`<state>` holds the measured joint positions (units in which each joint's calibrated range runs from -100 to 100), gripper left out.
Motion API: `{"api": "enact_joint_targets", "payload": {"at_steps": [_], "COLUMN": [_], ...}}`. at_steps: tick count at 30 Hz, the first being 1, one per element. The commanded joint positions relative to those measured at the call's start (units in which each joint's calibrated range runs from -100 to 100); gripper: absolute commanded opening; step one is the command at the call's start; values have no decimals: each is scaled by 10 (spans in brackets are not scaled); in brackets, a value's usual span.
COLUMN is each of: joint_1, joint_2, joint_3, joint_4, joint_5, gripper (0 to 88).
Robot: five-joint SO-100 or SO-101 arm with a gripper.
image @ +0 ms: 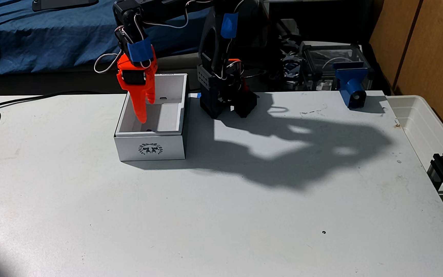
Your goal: Grab the blue brick and place in box
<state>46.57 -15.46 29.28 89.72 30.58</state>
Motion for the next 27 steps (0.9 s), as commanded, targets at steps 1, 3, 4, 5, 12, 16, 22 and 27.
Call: {"api": "enact_joint_targets", "payload": {"at_steps": [1,3,4,5,12,16,22,27], "joint_1": [5,4,2,0,-33,-59,-122,-183], "joint_2": [-21,-22,-22,-22,-56,-92,-114,-115], "joint_3": [-10,-27,-39,-54,-131,-130,-130,-133], "joint_4": [17,34,46,60,98,98,98,97], "joint_5": [-2,-2,-2,-3,-40,-66,-115,-155], "gripper": [256,255,255,255,255,255,255,255]}}
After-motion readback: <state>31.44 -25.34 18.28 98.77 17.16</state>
